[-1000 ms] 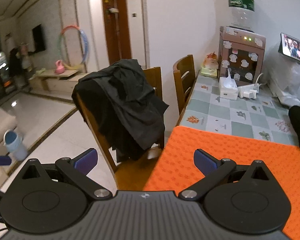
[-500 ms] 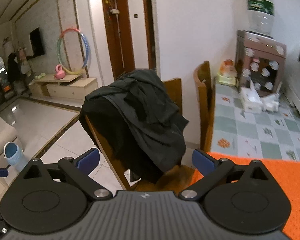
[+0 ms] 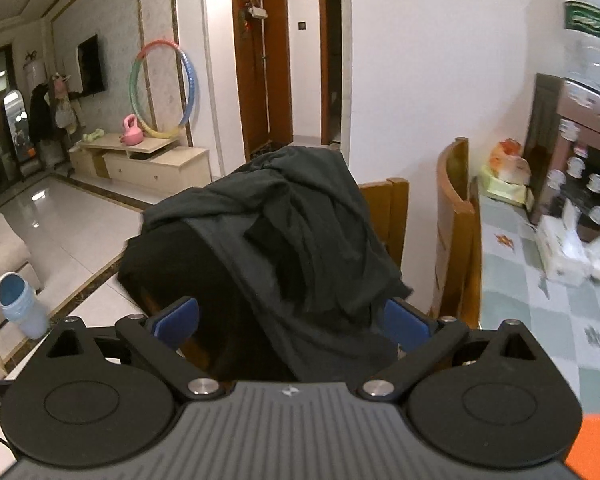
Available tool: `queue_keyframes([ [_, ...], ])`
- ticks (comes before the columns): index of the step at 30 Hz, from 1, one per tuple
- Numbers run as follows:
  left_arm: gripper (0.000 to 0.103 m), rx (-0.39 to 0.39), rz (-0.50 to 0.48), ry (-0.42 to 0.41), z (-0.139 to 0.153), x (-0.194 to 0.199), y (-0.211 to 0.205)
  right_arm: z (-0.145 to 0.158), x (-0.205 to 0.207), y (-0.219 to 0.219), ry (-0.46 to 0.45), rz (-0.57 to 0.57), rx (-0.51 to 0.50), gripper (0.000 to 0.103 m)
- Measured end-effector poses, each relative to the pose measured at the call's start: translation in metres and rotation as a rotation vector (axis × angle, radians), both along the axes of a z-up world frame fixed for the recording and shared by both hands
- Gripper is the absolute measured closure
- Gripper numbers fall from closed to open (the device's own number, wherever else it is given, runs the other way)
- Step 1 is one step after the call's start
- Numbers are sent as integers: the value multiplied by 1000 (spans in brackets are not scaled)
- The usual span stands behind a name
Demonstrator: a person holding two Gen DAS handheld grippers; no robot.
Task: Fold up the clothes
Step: 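Move both tools toward the dark grey garment on the chair back, then close the right gripper on the garment while the left gripper also grasps it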
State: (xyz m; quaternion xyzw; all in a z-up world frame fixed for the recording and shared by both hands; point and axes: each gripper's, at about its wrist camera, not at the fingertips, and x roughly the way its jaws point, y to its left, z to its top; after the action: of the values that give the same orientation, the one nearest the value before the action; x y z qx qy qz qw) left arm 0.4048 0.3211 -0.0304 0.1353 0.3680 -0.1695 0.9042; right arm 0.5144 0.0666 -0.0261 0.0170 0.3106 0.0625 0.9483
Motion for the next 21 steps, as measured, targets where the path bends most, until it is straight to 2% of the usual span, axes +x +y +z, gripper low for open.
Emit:
queue_keyframes([
  [4, 0, -16, 10, 7, -1, 41, -10, -14, 62, -7, 5, 22, -9, 4],
  [9, 0, -33, 21, 5, 0, 78, -22, -34, 140, -17, 34, 47, -37, 19],
  [15, 0, -40, 25, 18, -1, 100, -31, -47, 205, -28, 35, 38, -48, 19],
  [19, 0, -34, 22, 27, -3, 104, -32, -54, 239, -41, 53, 53, -15, 20],
  [20, 0, -31, 22, 29, -4, 105, -32, -57, 246, -43, 62, 65, -3, 25],
  [21, 0, -28, 24, 27, -5, 105, -31, -58, 251, -45, 73, 87, 33, 39],
])
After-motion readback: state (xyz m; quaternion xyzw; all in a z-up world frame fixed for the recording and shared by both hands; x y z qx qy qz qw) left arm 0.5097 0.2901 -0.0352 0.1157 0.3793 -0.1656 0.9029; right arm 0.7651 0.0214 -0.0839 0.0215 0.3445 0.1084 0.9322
